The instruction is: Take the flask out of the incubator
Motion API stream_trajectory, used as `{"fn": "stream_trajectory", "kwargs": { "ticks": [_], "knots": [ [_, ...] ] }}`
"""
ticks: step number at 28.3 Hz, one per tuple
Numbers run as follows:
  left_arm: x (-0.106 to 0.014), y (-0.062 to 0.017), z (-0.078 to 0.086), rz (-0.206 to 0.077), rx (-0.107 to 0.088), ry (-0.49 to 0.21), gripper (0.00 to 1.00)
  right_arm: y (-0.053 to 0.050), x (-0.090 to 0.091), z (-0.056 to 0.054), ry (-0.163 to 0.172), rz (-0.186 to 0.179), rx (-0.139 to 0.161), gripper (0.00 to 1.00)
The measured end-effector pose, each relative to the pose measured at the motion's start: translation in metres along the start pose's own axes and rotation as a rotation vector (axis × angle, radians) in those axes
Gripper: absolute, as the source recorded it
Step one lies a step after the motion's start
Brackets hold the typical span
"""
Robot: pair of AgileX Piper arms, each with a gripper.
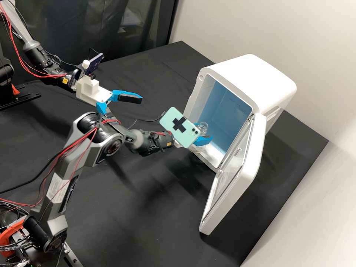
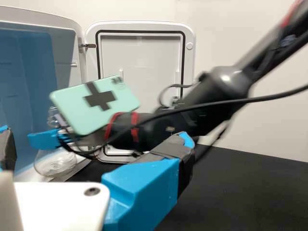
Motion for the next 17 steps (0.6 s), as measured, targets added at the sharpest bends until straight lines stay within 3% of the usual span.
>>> {"fn": "stream_trajectory", "kwargs": {
  "ticks": [3, 6, 9, 13, 17],
  "knots": [
    [0.000, -0.0005, 0.000, -0.002, 0.000, 0.000, 1.00, 0.005, -0.027, 0.011, 0.043, 0.008, 0.006, 0.00],
    [-0.001, -0.0006, -0.001, -0.003, 0.000, 0.001, 1.00, 0.013, -0.054, 0.026, 0.058, 0.019, 0.027, 0.00],
    [-0.005, 0.0016, -0.003, 0.003, -0.001, 0.008, 1.00, 0.013, -0.078, 0.038, 0.079, 0.016, 0.030, 0.00],
    [-0.010, 0.0051, -0.006, 0.013, 0.000, 0.020, 1.00, 0.008, -0.108, 0.052, 0.093, -0.024, 0.029, 0.00],
    [-0.013, 0.0059, -0.008, 0.015, -0.005, 0.024, 1.00, 0.003, -0.134, 0.066, 0.078, -0.076, 0.029, 0.00]
  ]
}}
